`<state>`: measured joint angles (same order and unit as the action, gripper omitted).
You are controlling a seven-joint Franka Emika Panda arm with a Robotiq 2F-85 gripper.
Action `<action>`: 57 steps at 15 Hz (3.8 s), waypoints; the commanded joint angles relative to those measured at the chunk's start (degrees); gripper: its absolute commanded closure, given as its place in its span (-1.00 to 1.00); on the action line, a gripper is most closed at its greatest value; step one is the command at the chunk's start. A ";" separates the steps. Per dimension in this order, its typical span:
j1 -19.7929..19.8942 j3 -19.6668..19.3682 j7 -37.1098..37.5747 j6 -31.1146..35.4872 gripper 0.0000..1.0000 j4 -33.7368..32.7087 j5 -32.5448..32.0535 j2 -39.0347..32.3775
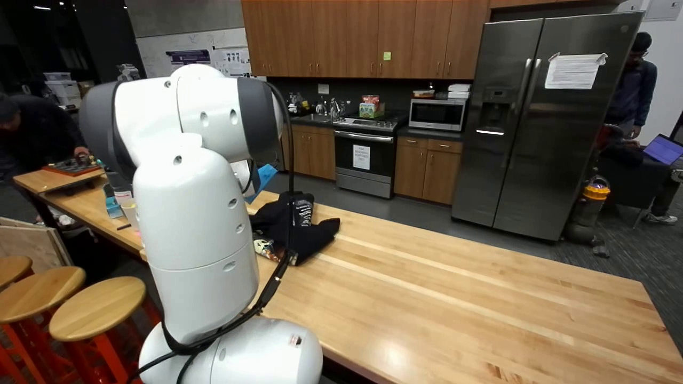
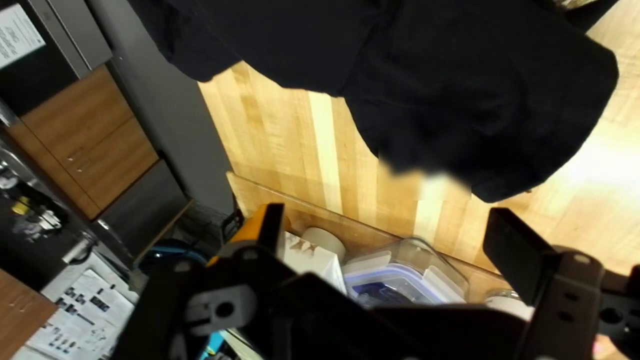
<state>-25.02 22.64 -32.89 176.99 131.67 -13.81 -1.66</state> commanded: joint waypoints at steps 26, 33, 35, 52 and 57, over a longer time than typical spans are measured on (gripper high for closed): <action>7.86 -1.11 34.88 -18.99 -1.00 22.76 1.65 26.06; 7.04 -4.76 31.89 -23.42 -1.00 20.10 5.68 24.31; 5.73 -6.78 28.90 -18.72 -1.00 19.31 7.62 20.73; -8.04 -19.80 10.31 -5.48 -1.00 16.90 32.44 9.25; -6.15 -18.61 14.85 -5.02 -1.00 18.33 28.63 10.28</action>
<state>-32.36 3.03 -21.42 172.61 147.97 17.54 5.71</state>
